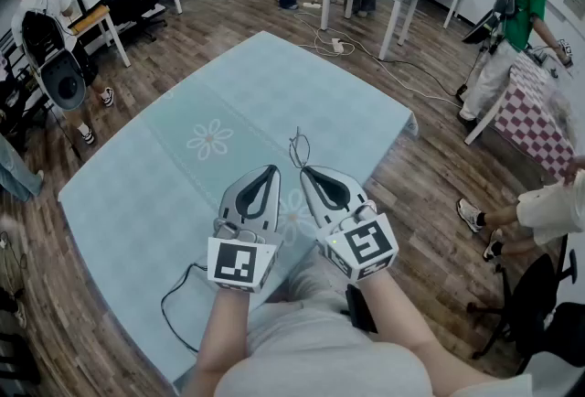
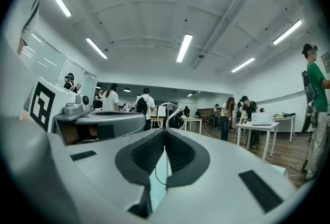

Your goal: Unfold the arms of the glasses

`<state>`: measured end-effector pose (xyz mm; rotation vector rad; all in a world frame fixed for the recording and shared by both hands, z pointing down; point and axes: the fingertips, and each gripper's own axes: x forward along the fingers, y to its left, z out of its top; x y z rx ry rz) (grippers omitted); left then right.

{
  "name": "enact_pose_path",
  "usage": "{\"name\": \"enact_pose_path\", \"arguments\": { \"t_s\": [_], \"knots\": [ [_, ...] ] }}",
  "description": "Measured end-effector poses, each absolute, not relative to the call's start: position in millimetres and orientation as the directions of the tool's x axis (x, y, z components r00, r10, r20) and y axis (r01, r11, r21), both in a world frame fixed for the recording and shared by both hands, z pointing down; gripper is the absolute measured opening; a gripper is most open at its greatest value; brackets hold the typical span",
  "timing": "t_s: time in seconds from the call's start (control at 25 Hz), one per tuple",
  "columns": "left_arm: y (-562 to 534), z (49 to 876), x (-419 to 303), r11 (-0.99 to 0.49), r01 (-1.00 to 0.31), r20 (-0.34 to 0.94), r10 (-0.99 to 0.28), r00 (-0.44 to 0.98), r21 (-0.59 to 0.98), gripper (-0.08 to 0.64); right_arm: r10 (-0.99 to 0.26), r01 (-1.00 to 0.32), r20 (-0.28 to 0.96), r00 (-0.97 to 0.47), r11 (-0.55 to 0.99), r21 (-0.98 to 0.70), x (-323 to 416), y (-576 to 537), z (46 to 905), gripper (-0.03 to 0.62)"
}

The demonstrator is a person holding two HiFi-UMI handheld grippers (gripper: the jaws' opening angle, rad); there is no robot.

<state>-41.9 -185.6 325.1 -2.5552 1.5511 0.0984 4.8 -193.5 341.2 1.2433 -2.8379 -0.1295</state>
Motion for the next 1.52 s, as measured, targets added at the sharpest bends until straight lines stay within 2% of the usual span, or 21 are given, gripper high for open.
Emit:
{"name": "enact_pose_path", "arguments": {
  "t_s": [0.52,1.52],
  "knots": [
    [-188.8,327.6,-31.8,-0.437,-0.895,-0.091,-0.891,0.445,-0.092,0.009,-0.715,-0.709,0.03,-0.698,0.697,0.102,13.7,-191.1,342.9,0.011],
    [-189.5,334.5,-40.8,-0.451,-0.89,-0.084,-0.886,0.455,-0.069,0.009,-0.659,-0.671,0.125,-0.741,0.724,-0.16,12.6,-201.4,362.5,0.01]
  ]
}}
